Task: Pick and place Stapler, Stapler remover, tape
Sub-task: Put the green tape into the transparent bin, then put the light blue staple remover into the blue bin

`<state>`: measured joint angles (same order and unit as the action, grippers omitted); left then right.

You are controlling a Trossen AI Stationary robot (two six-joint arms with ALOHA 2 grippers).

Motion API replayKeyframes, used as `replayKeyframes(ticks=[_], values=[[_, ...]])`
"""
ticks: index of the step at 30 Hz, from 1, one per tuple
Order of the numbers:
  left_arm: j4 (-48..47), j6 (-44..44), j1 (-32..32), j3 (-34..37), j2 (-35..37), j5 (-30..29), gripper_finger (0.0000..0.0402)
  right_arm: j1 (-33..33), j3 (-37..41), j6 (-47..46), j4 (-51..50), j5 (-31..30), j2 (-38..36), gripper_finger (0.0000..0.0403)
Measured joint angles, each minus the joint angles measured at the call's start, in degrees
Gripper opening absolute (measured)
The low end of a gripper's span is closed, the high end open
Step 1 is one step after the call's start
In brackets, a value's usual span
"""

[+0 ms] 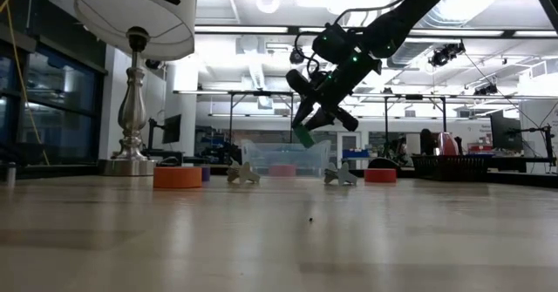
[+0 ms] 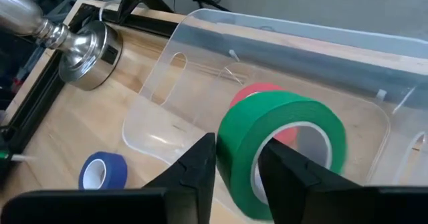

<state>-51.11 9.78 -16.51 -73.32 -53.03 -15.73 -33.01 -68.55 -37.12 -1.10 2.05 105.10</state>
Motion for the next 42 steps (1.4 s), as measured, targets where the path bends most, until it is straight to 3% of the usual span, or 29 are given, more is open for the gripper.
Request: replayKeyframes(ticks=[11, 16, 27, 36, 42], values=[[0.0, 0.0, 0.0, 0.0, 0.0, 0.0, 0.0190, 0.0, 0.0, -0.1, -2.1, 0.4, 0.0, 0.0190], [0.0, 0.0, 0.0, 0.0, 0.0, 0.0, 0.0190, -0.3, 0.0, 0.1, -2.3, 5.0, -0.5, 0.0224], [0.0, 0.0, 0.0, 0.0, 0.0, 0.0, 0.0190, -0.1, 0.0, 6.3, -9.1, 20.1, -4.6, 0.0216], [0.0, -0.5, 0.0, 0.0, 0.0, 0.0, 0.0190, 2.0, 0.0, 21.4, -21.2, 20.4, -13.5, 0.0197], [0.0, -0.8, 0.0, 0.0, 0.0, 0.0, 0.0190, 4.5, 0.0, 37.3, -35.3, 15.1, -15.0, 0.0198]])
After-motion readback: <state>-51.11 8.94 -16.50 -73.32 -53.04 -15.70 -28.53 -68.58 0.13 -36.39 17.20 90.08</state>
